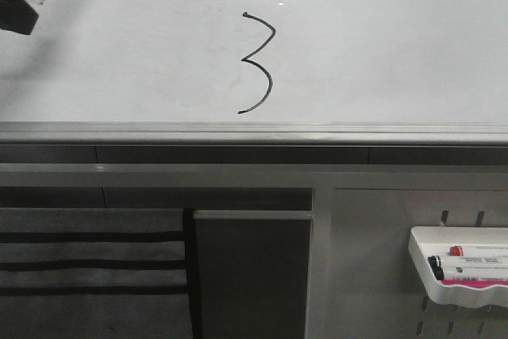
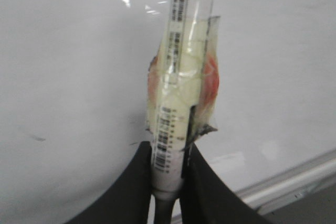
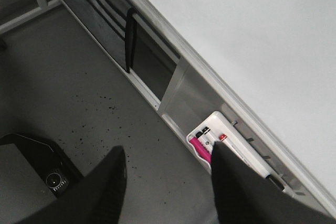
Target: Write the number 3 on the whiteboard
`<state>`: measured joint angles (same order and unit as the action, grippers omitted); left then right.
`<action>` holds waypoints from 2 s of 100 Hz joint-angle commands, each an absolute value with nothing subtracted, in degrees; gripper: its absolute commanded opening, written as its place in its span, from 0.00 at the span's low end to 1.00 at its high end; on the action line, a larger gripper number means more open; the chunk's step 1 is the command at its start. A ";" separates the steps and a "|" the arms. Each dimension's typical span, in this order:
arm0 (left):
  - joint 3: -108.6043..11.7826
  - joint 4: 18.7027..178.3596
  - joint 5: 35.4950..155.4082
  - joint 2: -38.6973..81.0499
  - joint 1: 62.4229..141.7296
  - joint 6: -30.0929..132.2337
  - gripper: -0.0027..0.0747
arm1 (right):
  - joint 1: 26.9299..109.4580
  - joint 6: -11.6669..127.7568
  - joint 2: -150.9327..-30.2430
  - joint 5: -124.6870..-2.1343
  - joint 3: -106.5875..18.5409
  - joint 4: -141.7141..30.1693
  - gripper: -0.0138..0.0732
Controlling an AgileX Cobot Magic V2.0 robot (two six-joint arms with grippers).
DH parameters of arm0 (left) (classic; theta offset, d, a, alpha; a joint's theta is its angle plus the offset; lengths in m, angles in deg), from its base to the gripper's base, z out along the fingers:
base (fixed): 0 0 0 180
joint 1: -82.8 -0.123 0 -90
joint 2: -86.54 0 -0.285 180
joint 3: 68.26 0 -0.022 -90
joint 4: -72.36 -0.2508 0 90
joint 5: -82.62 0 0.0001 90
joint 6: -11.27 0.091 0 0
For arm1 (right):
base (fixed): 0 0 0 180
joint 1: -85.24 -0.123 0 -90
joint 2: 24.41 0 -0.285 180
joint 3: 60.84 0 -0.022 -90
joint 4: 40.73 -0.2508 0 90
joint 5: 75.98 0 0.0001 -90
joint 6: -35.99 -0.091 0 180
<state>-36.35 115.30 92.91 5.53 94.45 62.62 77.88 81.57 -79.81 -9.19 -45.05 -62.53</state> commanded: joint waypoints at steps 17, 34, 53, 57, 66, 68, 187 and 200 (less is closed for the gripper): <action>-37.31 118.86 82.62 2.71 92.98 61.77 0.02 | 78.28 81.07 -79.35 -12.79 -44.87 -63.47 0.53; -37.31 118.86 82.62 0.63 92.98 61.77 0.02 | 78.28 81.07 -79.35 -13.00 -44.87 -63.47 0.53; -37.31 118.86 83.21 0.48 92.98 61.77 0.02 | 78.28 81.07 -79.35 -13.12 -44.87 -63.57 0.53; -37.31 118.86 83.37 0.48 92.98 61.77 0.02 | 78.28 81.07 -79.35 -13.12 -44.87 -63.57 0.53; -37.31 118.86 83.37 0.48 92.98 61.77 0.02 | 78.28 81.07 -79.35 -13.12 -44.87 -63.57 0.53; -37.31 118.86 83.37 0.48 92.98 61.77 0.02 | 78.28 81.07 -79.35 -13.12 -44.87 -63.57 0.53; -43.43 73.58 125.72 21.19 88.07 20.82 0.56 | 78.28 40.27 -78.33 -28.38 -35.42 -56.66 0.37; -40.86 71.71 121.44 29.60 88.07 19.77 0.50 | 78.28 42.96 -73.93 -36.27 -30.24 -54.22 0.28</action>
